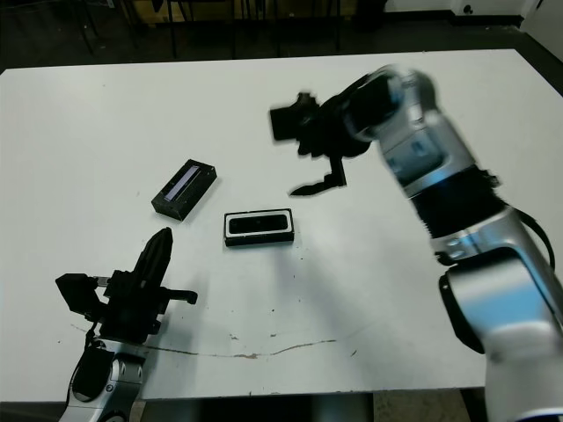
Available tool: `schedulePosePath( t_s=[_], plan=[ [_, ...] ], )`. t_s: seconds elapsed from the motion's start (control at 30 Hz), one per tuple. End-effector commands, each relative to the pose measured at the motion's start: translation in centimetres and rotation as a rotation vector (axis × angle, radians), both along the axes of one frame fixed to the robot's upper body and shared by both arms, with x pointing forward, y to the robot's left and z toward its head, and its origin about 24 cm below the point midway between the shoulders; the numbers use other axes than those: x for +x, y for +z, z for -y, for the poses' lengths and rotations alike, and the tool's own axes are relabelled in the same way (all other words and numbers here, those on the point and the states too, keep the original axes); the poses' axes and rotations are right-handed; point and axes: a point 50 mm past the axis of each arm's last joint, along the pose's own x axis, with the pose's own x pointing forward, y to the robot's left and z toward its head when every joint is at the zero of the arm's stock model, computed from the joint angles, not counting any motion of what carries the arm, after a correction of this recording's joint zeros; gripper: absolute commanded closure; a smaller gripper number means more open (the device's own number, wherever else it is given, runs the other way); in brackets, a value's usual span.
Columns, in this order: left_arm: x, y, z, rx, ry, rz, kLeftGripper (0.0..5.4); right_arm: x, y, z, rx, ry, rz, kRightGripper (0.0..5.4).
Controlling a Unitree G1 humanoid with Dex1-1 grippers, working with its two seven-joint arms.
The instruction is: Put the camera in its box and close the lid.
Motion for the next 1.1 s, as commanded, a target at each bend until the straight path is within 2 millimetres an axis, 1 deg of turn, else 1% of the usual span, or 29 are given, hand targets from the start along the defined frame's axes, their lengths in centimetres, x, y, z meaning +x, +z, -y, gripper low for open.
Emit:
schedulePosePath(
  t_s=[0.03,0.13,0.2,0.3,0.37,0.43,0.53,0.6,0.67,0.77,0.93,1.03,1.07,1.1],
  plan=[
    [-1.5,0.6,-1.1,0.05,-0.009,-0.01,5.4,-1.4,-0.9,2.3,0.22,-0.163,0.073,0.01],
    [-2.5,2.9,-1.9,0.122,-0.018,0.085,5.4,-3.5,-1.8,3.3,0.396,-0.29,0.156,0.34],
    [-3.1,4.5,-2.4,0.168,-0.018,0.145,5.4,-4.8,-2.6,3.8,0.476,-0.342,0.188,0.68],
    [-4.0,7.6,-3.2,0.284,0.01,0.23,5.4,-6.8,-4.0,4.4,0.589,-0.392,0.206,1.23],
    [-4.1,9.5,-3.8,0.343,0.022,0.28,5.4,-8.0,-4.9,4.6,0.65,-0.419,0.208,1.59],
    [-3.3,10.9,-4.7,0.362,0.036,0.317,5.4,-9.0,-5.9,4.8,0.691,-0.441,0.206,1.98],
    [-1.7,12.4,-5.7,0.397,0.068,0.355,5.4,-10.2,-7.3,5.0,0.706,-0.468,0.196,2.5],
    [-0.4,13.3,-6.1,0.479,0.092,0.363,5.4,-10.9,-8.2,5.1,0.717,-0.494,0.176,2.88],
    [0.9,13.8,-6.2,0.561,0.101,0.349,5.4,-11.5,-9.0,5.0,0.736,-0.531,0.152,3.25],
    [2.7,14.1,-6.1,0.624,0.083,0.303,5.08,-11.9,-9.9,5.0,0.773,-0.564,0.119,3.8],
    [5.9,13.5,-6.0,0.663,0.009,0.147,4.2,-12.2,-10.6,4.9,0.775,-0.618,0.093,4.73],
    [7.6,12.9,-5.8,0.669,-0.069,0.04,3.65,-12.5,-11.0,4.9,0.768,-0.65,0.075,5.28],
    [8.1,12.6,-5.7,0.656,-0.103,0.006,3.47,-12.5,-11.0,4.9,0.766,-0.653,0.076,5.4],
    [8.5,12.3,-5.6,0.642,-0.134,-0.021,3.28,-12.6,-11.1,4.9,0.764,-0.655,0.079,5.4]
  ],
)
